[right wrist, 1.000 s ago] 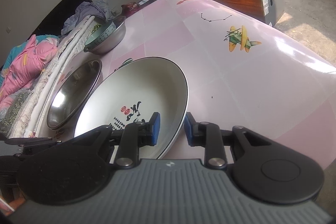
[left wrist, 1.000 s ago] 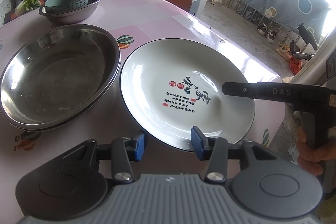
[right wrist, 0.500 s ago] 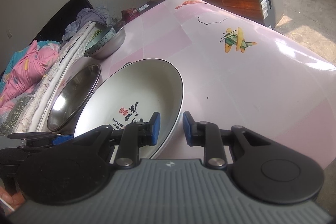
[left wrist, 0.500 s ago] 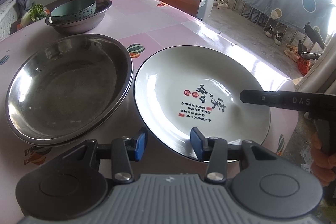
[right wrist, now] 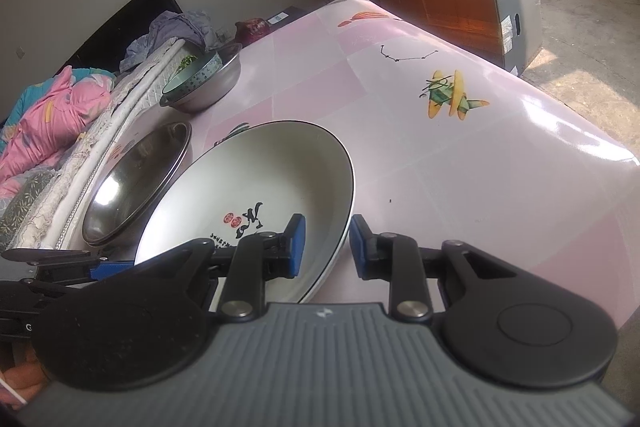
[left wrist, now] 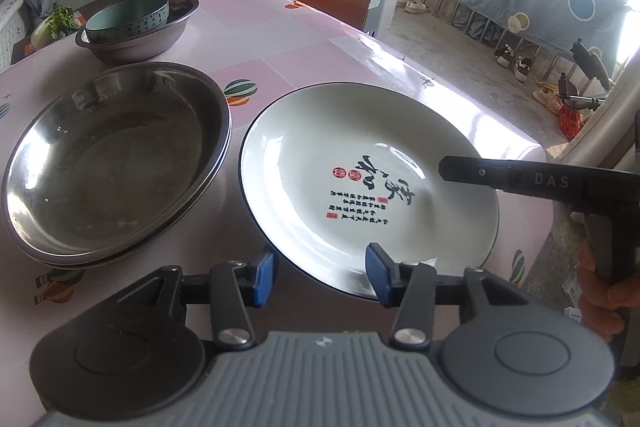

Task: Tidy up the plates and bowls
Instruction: 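Lift the white plate off the table with both grippers, then carry the white plate toward the stacked steel bowls with both grippers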

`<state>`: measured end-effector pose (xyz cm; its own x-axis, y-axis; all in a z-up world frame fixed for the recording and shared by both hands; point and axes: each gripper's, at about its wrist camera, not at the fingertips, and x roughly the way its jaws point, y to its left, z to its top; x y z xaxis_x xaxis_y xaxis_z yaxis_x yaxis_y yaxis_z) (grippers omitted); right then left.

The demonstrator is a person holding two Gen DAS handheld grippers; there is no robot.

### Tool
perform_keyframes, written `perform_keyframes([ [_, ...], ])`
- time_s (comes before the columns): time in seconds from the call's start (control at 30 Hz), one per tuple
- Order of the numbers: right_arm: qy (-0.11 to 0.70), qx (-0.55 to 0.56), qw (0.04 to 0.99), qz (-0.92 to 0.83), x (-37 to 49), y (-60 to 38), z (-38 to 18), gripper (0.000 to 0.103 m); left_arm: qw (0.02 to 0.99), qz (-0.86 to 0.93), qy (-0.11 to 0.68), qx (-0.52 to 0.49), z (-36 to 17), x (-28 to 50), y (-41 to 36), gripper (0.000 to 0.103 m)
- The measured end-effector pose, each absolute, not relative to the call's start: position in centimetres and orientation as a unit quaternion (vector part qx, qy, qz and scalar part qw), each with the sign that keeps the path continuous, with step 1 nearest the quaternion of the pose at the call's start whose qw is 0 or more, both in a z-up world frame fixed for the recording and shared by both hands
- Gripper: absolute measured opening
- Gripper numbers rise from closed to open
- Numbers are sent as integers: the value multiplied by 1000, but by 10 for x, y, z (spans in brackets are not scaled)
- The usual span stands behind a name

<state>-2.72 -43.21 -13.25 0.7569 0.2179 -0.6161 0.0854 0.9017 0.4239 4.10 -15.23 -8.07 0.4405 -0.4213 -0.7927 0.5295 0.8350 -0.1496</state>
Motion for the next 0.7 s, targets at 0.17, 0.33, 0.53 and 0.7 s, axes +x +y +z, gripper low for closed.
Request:
perform_keyframes([
  [0.17,340,212,916,30,-26,-432,-130,24,853,-270,442,59,-82,54,-151,48],
  [0.33,348,205,914,28,-19,-429,-137,24,860,-256,436,66,-86,65,-154,48],
  [0.53,346,189,919,29,-13,-424,-137,24,869,-238,428,64,-84,68,-160,40],
  [0.7,347,202,915,41,-20,-426,-135,24,862,-239,442,63,-81,60,-156,39],
])
